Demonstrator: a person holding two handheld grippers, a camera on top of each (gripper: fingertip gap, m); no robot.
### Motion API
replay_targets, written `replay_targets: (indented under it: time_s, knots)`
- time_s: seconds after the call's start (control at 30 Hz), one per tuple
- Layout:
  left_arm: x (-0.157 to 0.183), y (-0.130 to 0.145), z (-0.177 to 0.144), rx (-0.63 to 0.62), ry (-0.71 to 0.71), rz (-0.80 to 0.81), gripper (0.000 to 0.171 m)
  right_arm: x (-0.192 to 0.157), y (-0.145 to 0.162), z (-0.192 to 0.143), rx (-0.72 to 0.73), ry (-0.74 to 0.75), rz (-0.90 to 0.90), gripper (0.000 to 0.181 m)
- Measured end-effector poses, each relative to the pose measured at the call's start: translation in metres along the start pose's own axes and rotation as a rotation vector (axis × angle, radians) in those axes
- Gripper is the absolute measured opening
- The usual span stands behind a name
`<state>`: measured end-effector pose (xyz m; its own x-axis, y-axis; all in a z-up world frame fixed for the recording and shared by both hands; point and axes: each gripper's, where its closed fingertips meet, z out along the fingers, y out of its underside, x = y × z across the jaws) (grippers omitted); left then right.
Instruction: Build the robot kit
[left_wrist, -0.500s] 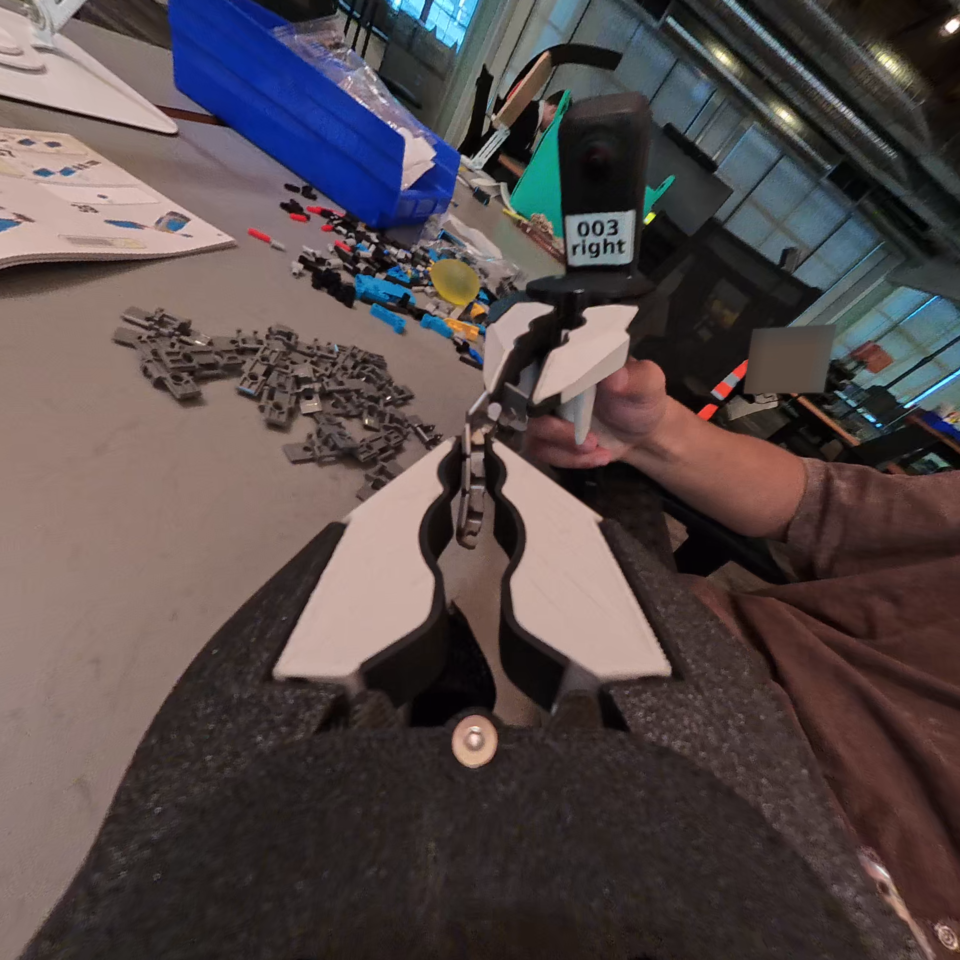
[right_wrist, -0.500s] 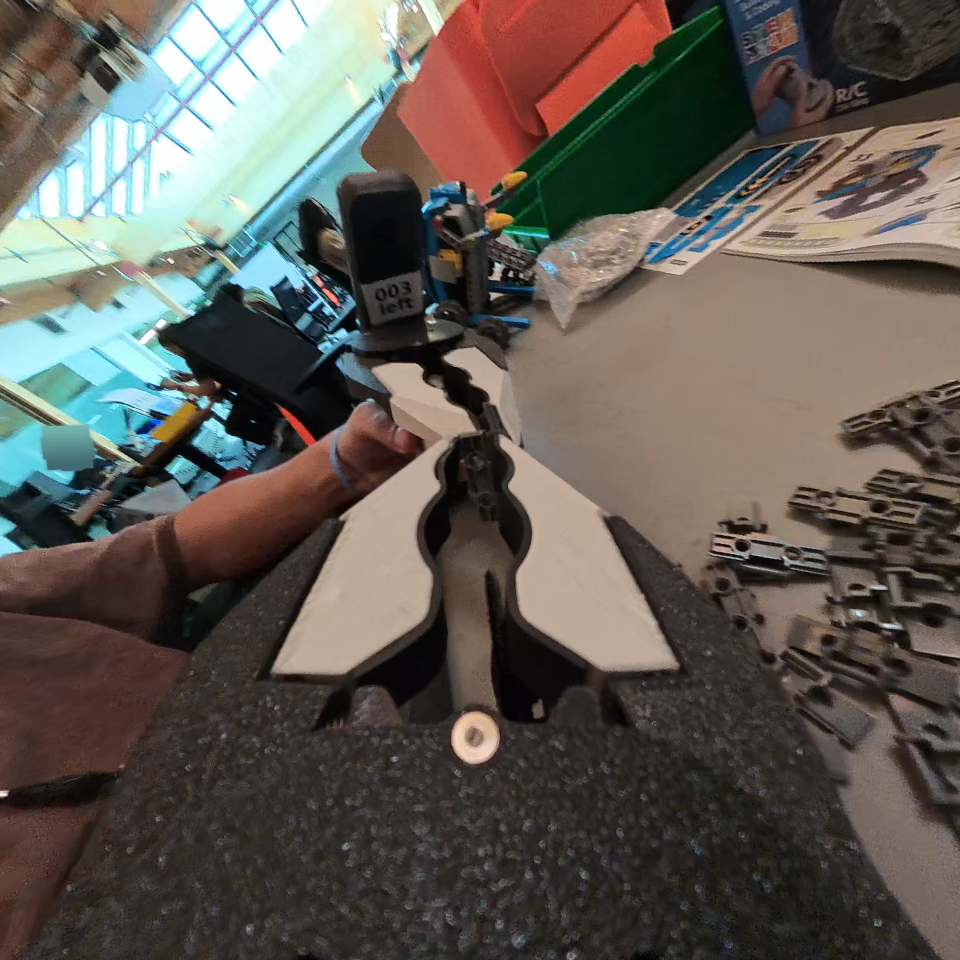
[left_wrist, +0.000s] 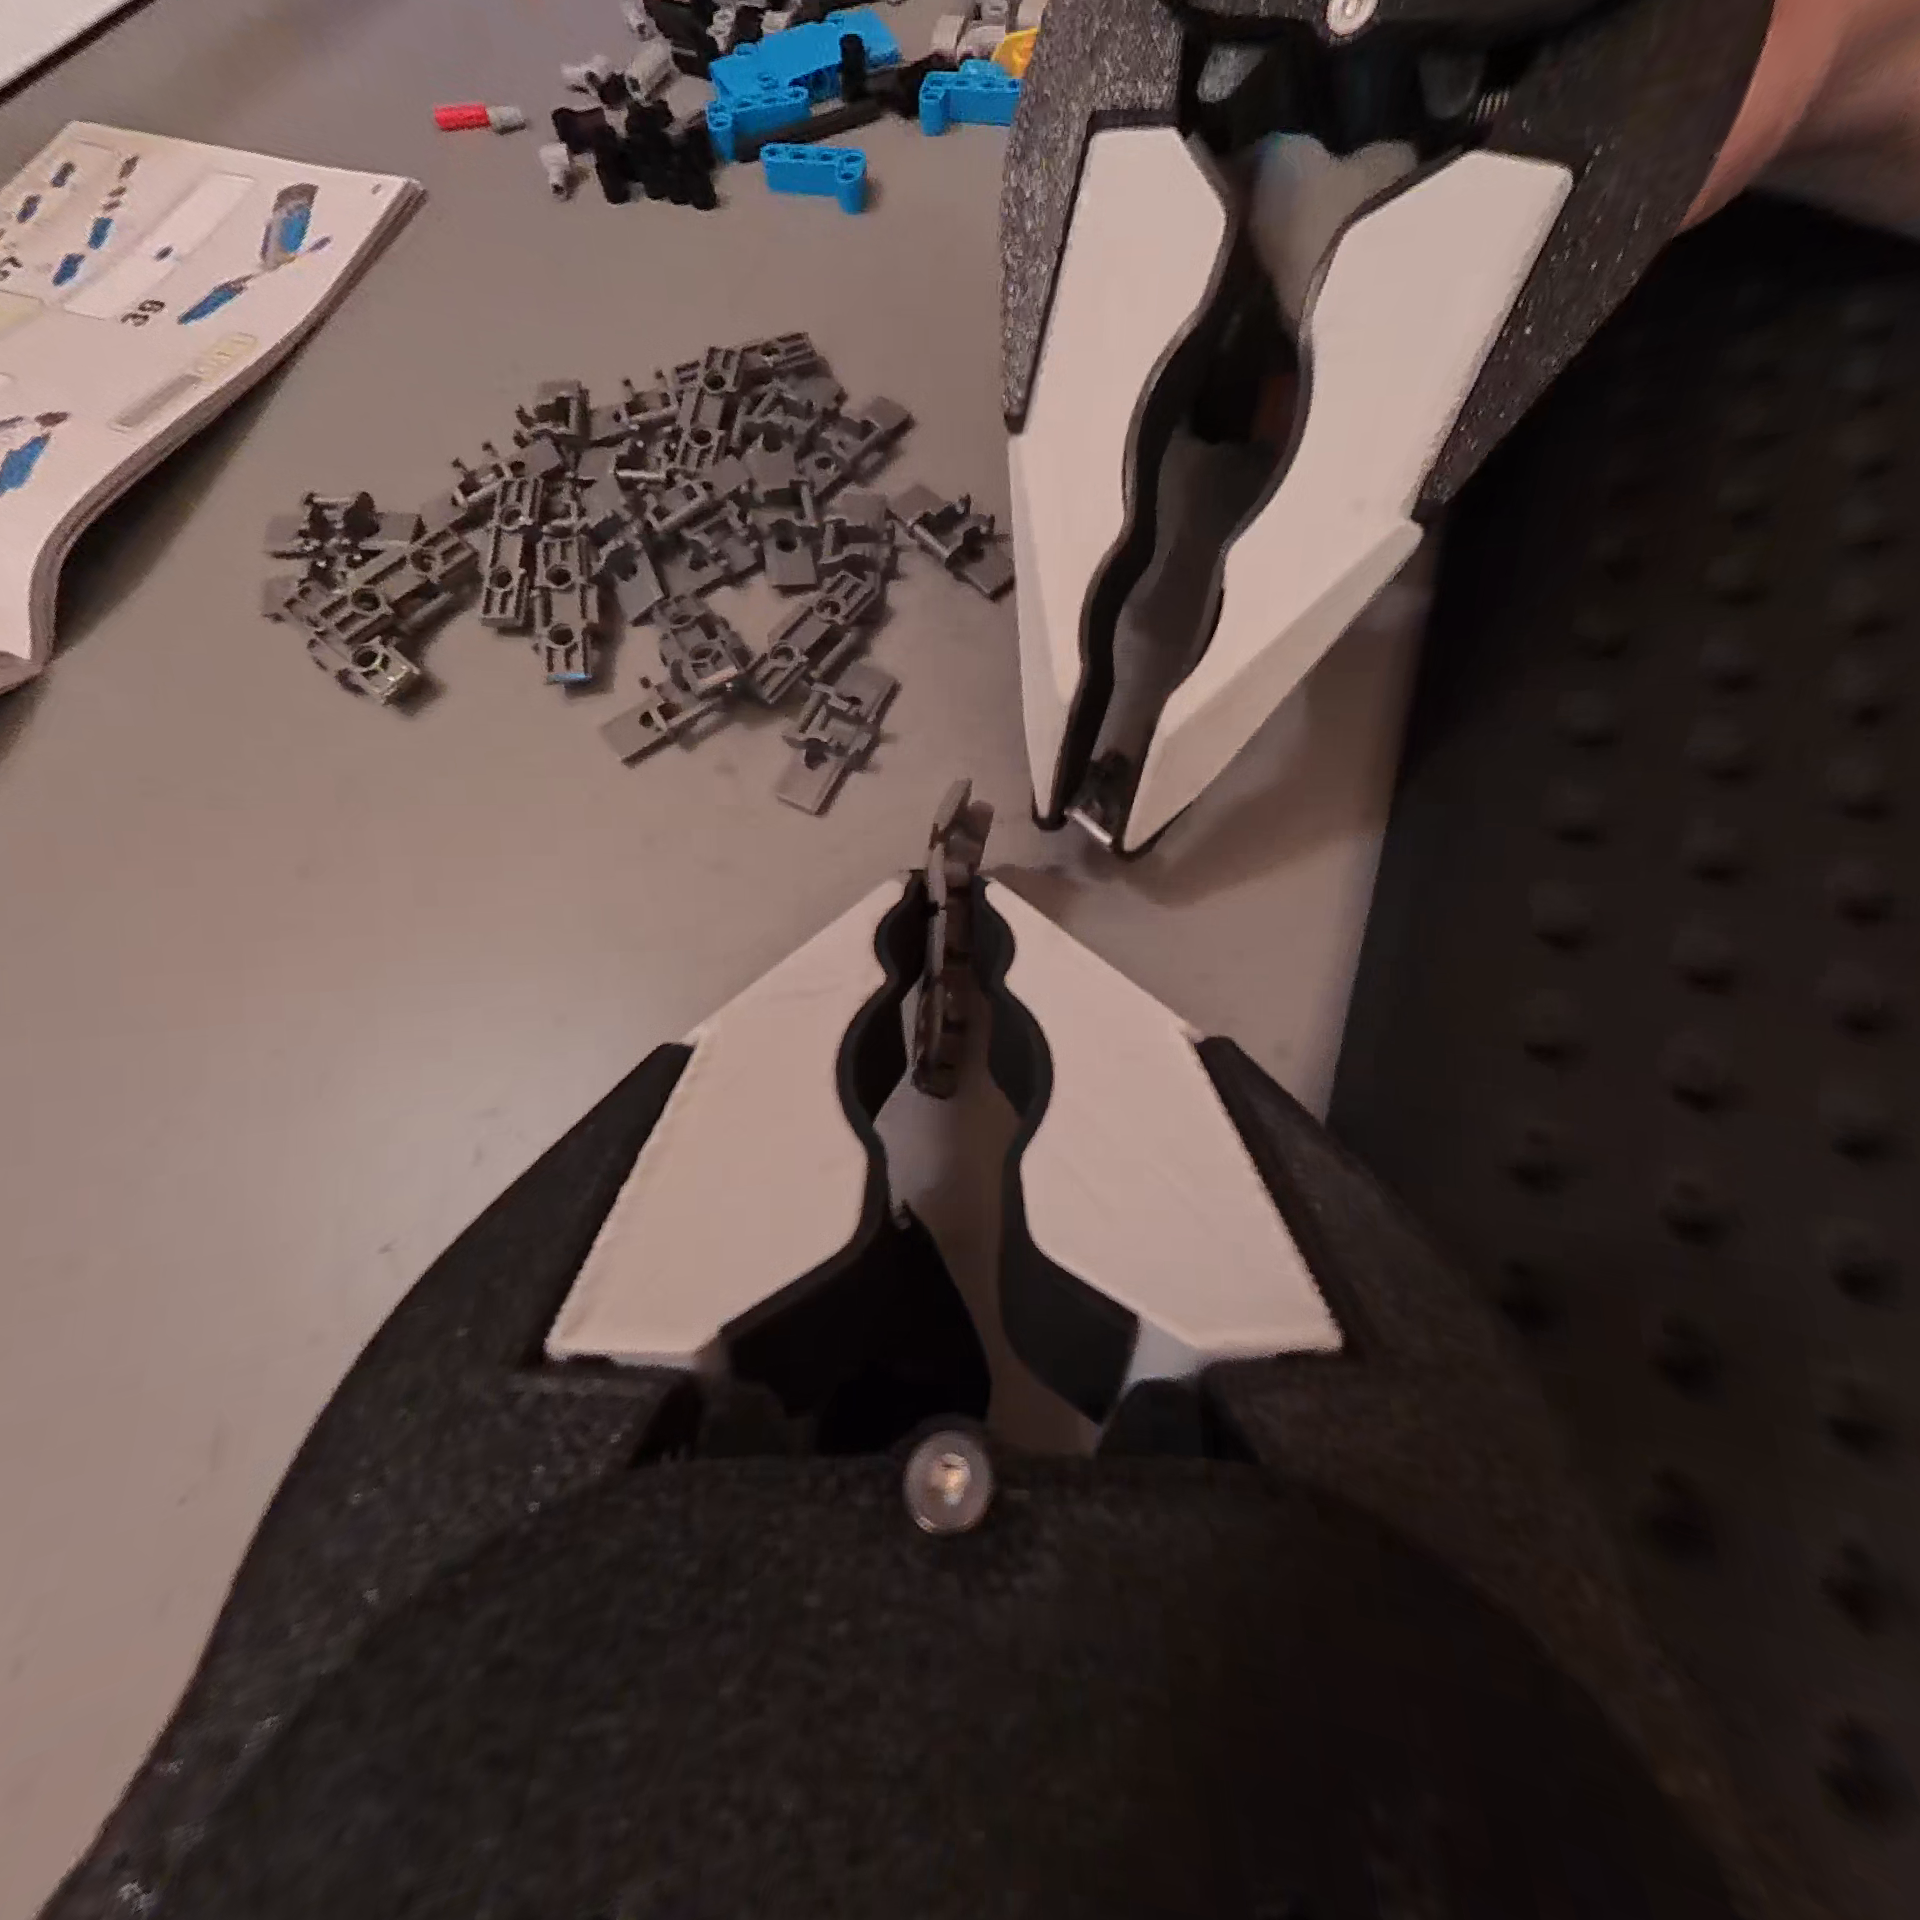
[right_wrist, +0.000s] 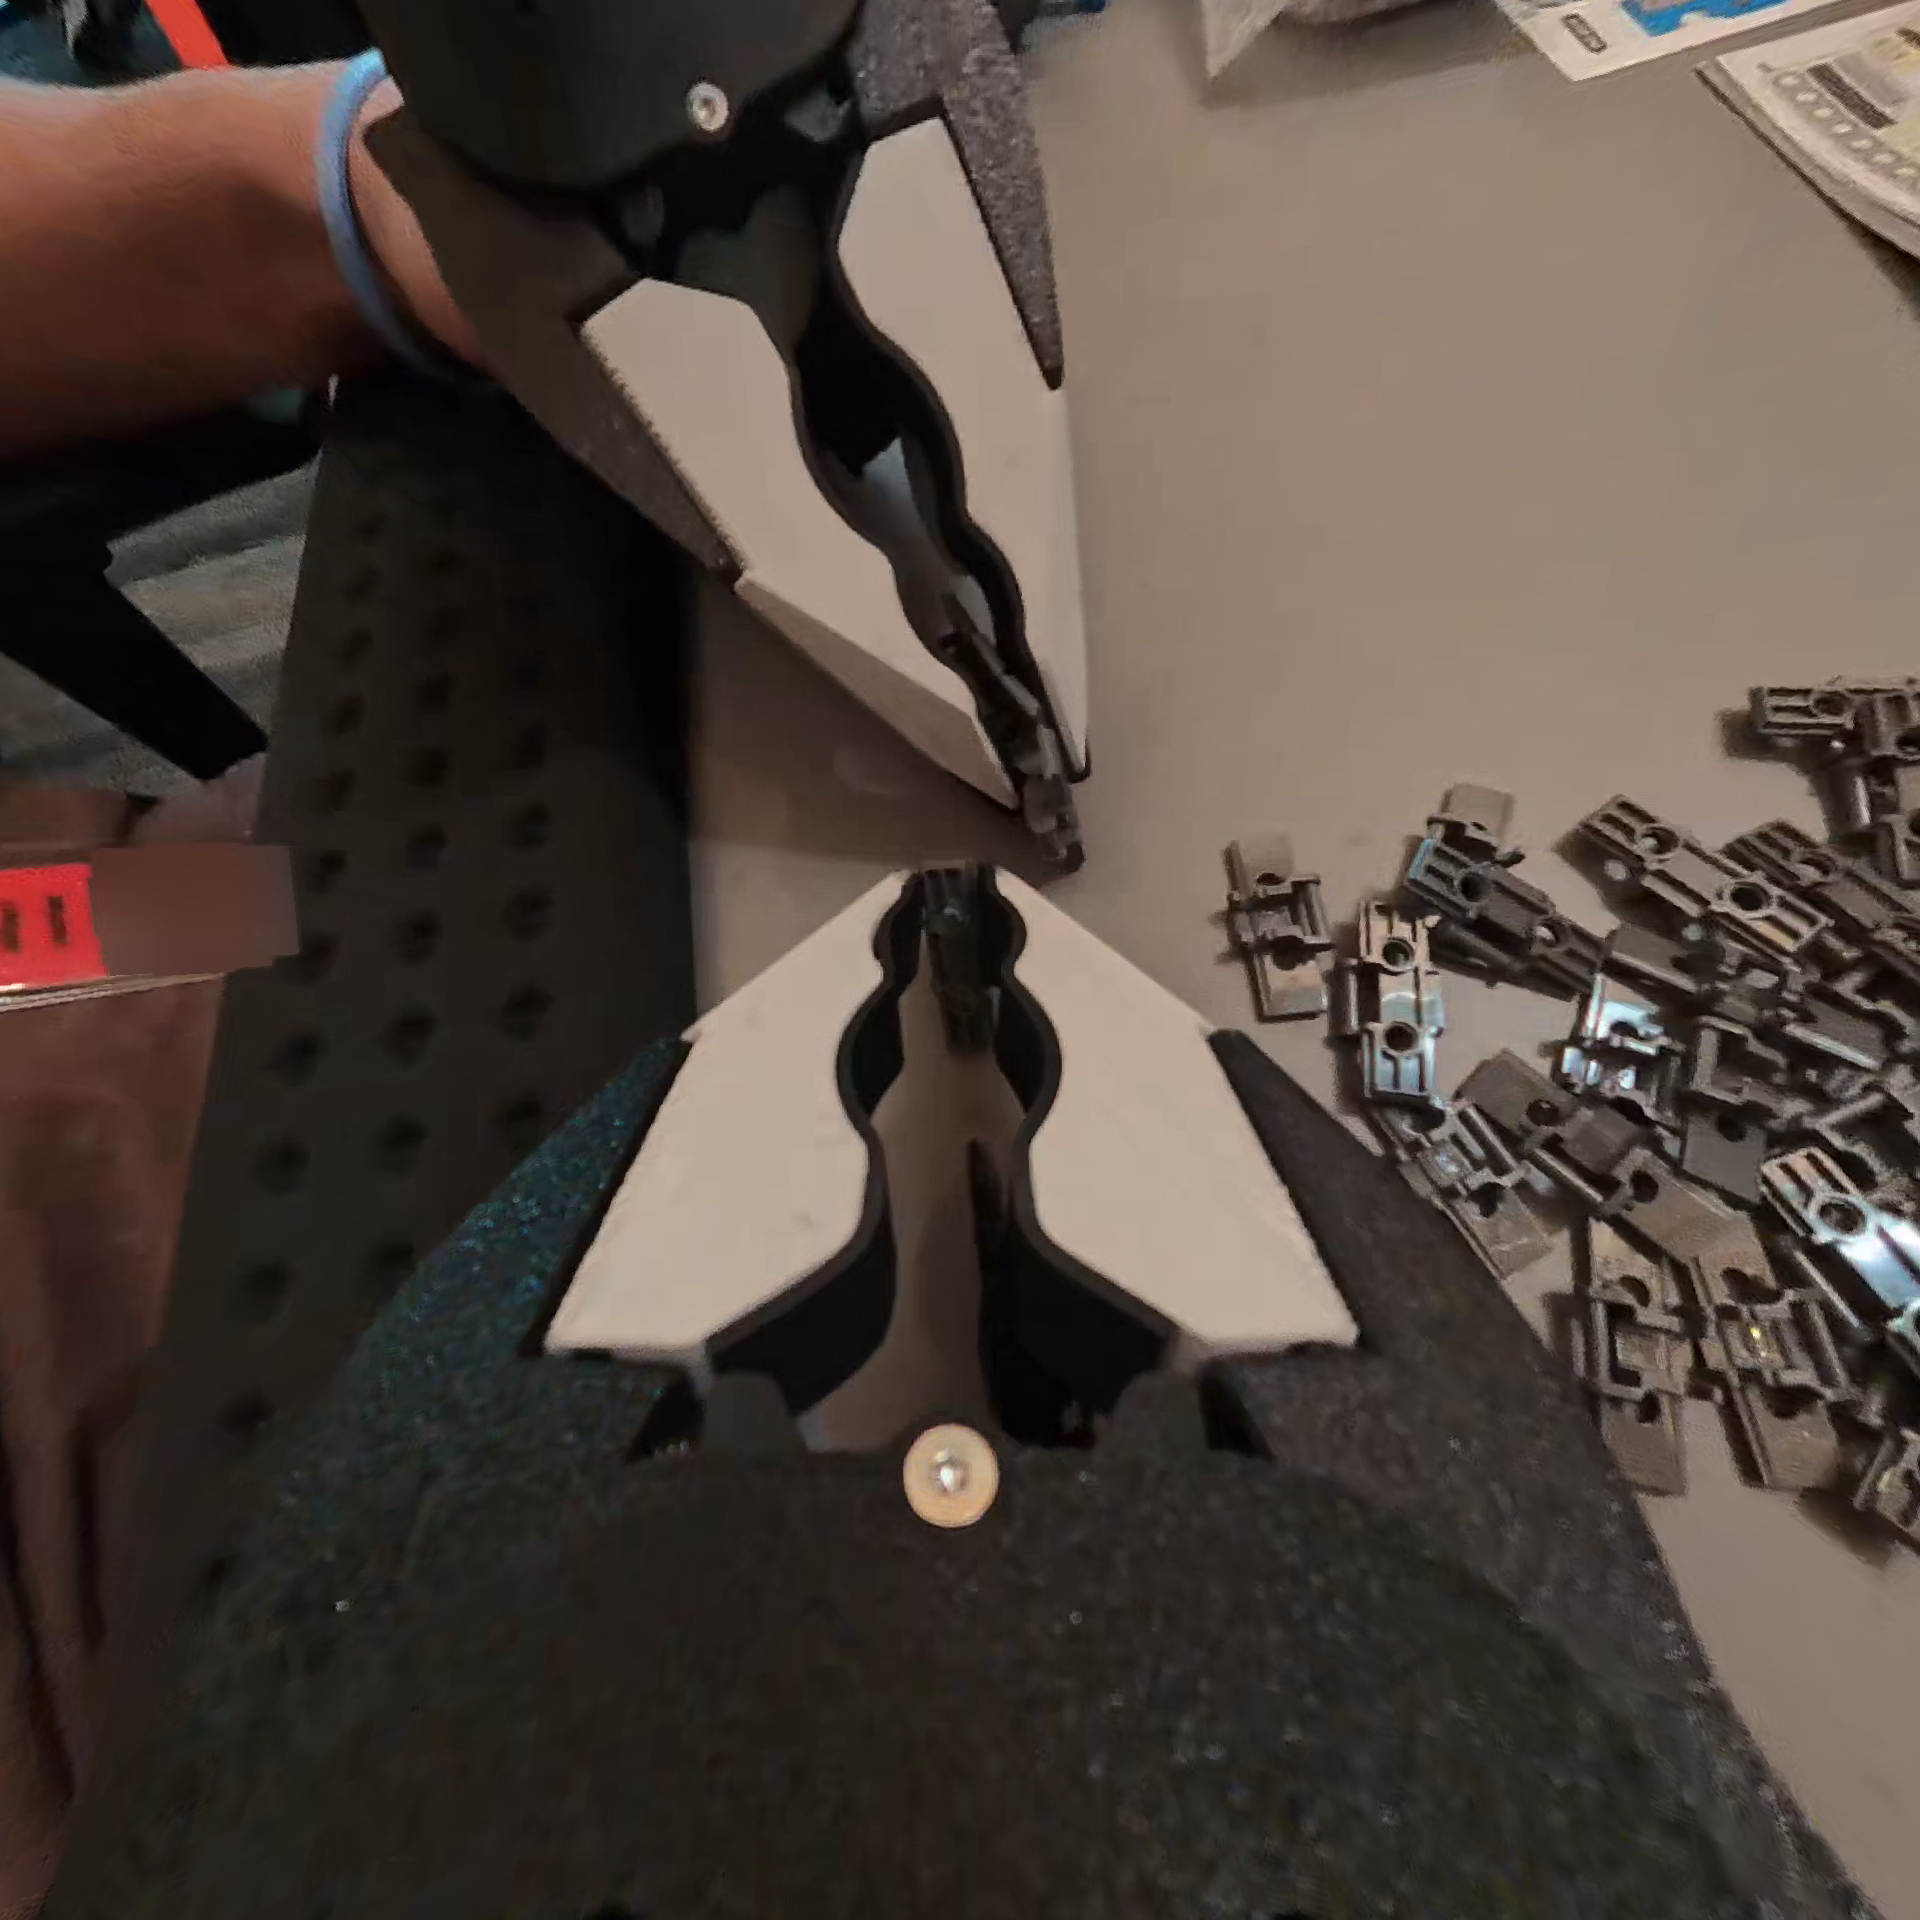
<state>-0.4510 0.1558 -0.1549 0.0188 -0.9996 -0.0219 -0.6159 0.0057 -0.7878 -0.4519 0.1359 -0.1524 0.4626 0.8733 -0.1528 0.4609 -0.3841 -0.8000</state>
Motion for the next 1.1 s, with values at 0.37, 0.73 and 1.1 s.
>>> replay_targets:
  time_s: [0.37,0.73,1.1]
  knots:
    - [0.013,0.001,-0.002,-0.002,0.141,-0.071,0.021,-0.017,-0.040,-0.030,0.282,-0.244,0.171,0.010]
    - [0.010,-0.009,-0.011,0.081,0.127,-0.076,0.022,-0.023,-0.052,-0.044,0.375,-0.349,0.250,0.009]
    - [0.005,-0.008,-0.010,0.075,0.129,-0.123,0.004,0.021,-0.010,-0.007,0.062,0.125,0.069,0.010]
